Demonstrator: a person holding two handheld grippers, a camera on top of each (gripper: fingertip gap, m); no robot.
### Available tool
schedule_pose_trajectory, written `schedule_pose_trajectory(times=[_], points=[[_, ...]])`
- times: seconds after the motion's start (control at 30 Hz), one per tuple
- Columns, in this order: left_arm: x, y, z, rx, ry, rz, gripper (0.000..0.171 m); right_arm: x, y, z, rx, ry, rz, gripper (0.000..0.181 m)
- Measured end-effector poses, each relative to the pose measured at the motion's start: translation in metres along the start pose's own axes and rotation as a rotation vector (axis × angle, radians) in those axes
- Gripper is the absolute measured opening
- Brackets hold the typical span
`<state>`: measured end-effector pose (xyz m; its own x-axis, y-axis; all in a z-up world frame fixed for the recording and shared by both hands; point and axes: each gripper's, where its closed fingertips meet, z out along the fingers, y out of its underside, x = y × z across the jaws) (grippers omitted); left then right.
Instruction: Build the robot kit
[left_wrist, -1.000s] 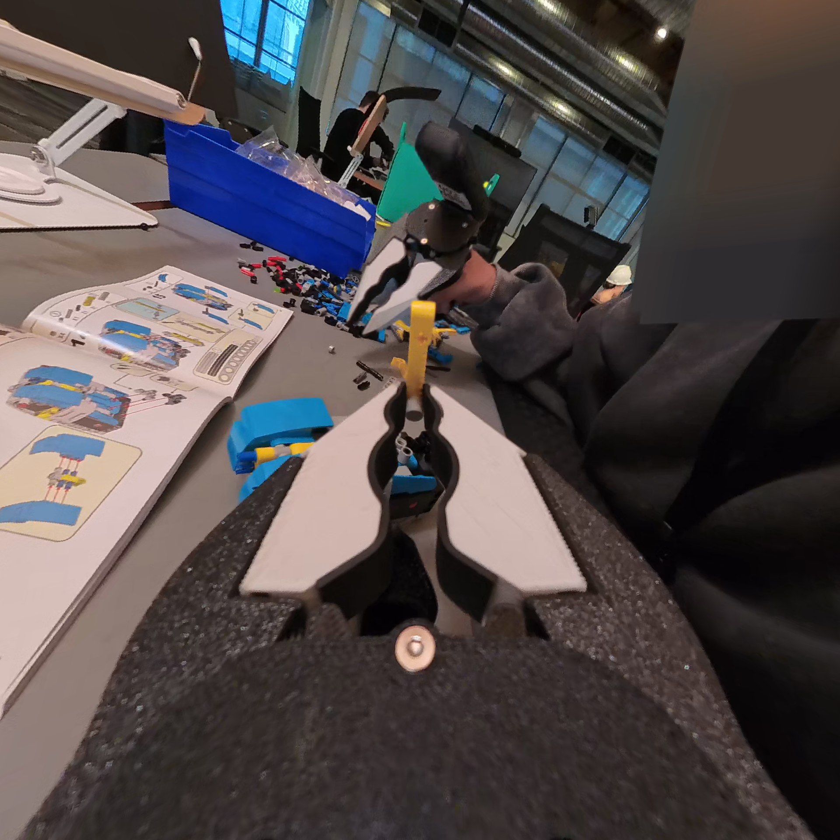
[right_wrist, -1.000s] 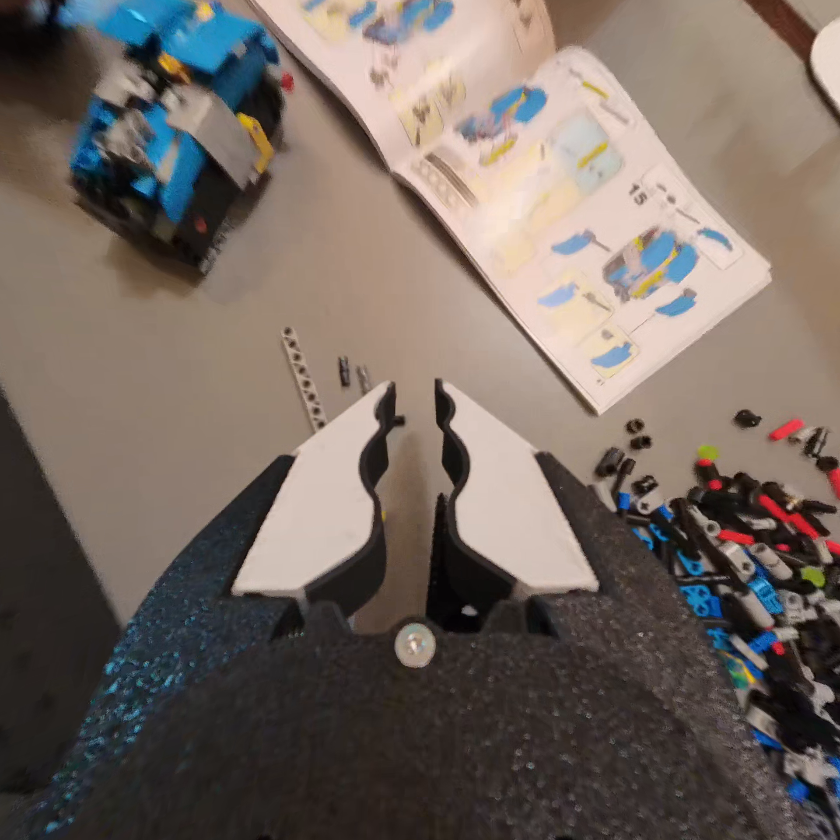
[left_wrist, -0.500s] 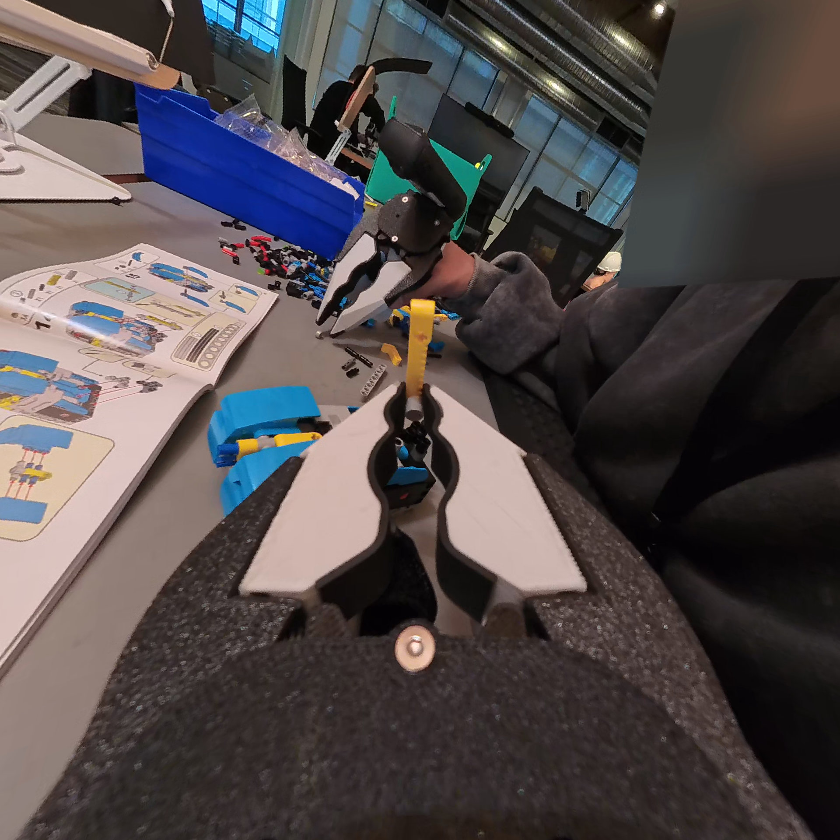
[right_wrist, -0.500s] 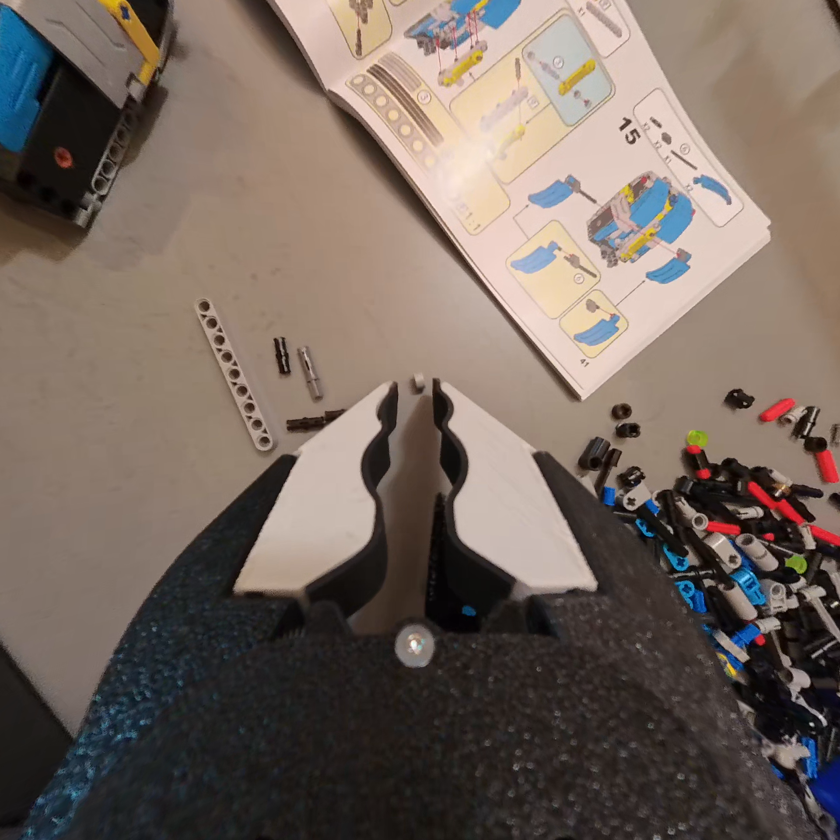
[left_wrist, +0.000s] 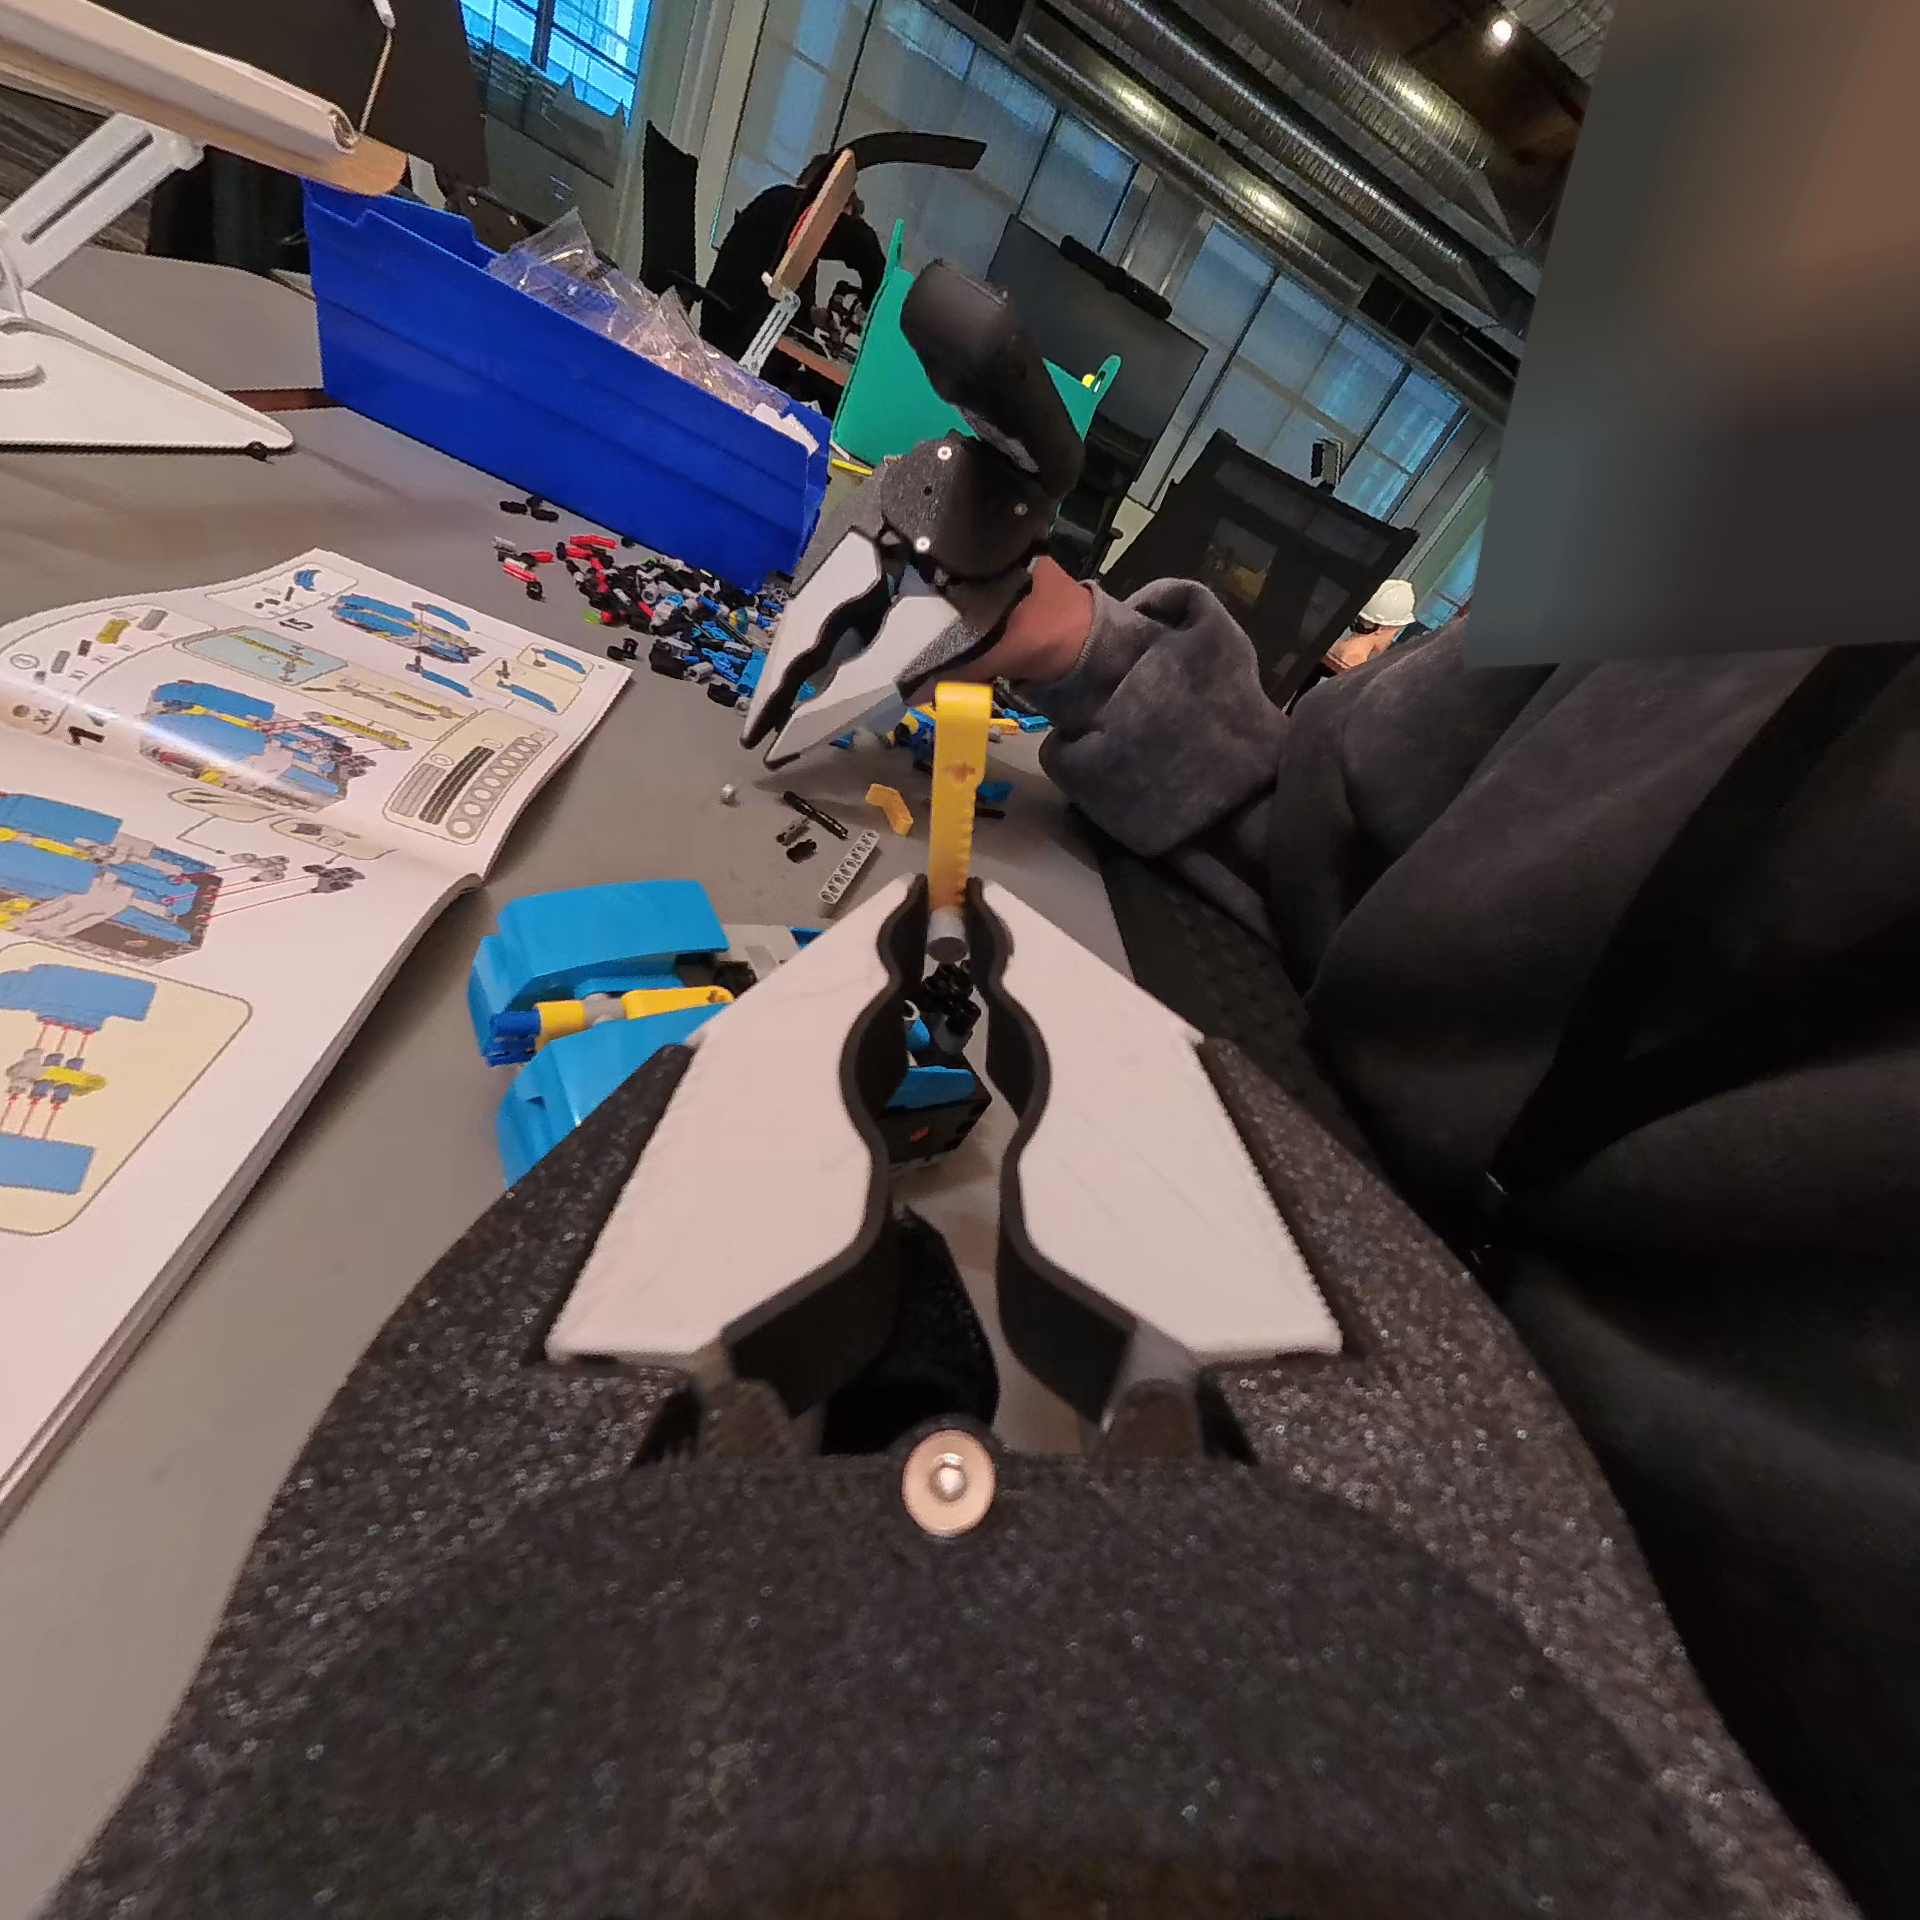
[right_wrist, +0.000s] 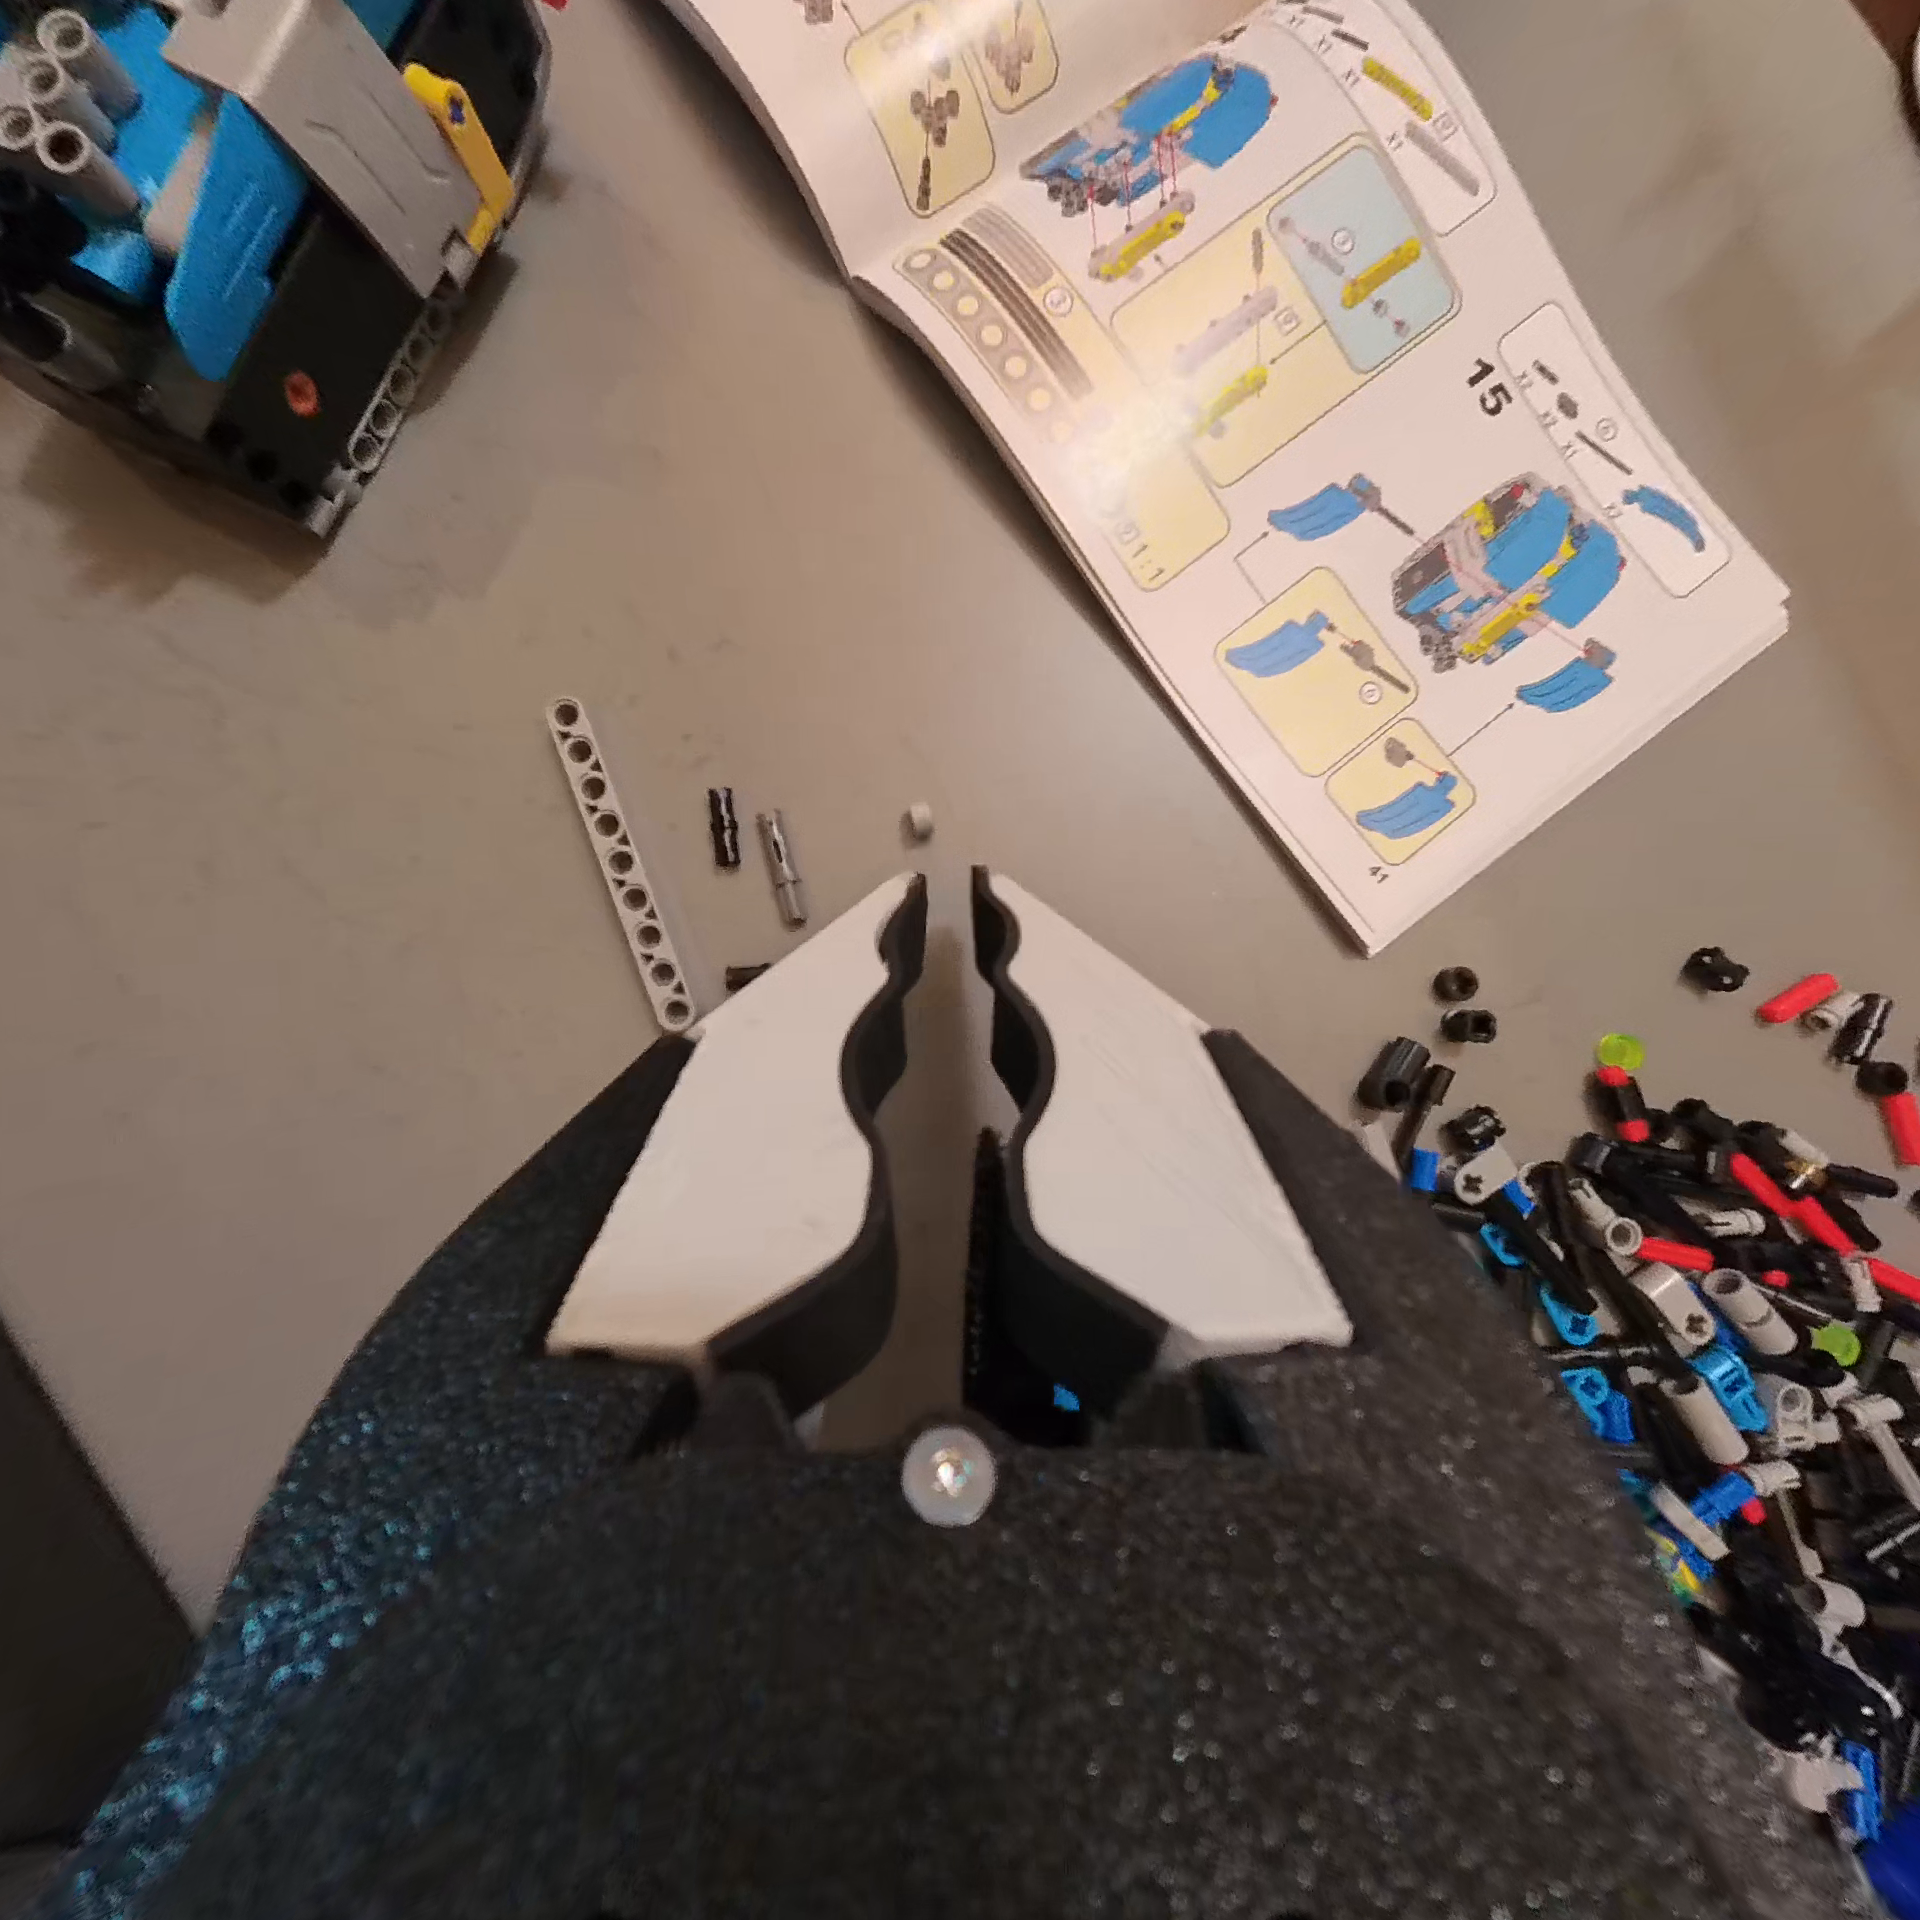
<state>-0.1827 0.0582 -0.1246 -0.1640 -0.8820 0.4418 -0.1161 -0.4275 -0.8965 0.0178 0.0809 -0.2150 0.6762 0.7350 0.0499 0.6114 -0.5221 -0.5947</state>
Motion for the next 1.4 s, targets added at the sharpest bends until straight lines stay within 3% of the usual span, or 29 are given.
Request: schedule_pose_trajectory(times=[0.33,0.77,1.3,1.37,1.4], points=[[0.001,0.0,0.001,0.0,0.006,-0.004,0.006,-0.024,-0.022,0.028,0.021,-0.057,-0.076,0.011],[0.002,0.001,0.001,-0.002,0.011,-0.007,0.007,0.008,-0.028,0.027,0.035,0.082,-0.023,0.015],[0.004,-0.003,0.0,0.031,0.044,-0.044,0.006,0.005,-0.024,0.038,-0.02,-0.016,0.024,0.006],[0.006,-0.01,-0.003,0.077,0.074,-0.086,0.006,-0.007,-0.041,0.033,0.07,-0.042,-0.015,0.006],[0.007,-0.013,-0.005,0.103,0.096,-0.112,0.006,-0.028,-0.066,0.023,0.199,-0.116,-0.042,0.006]])
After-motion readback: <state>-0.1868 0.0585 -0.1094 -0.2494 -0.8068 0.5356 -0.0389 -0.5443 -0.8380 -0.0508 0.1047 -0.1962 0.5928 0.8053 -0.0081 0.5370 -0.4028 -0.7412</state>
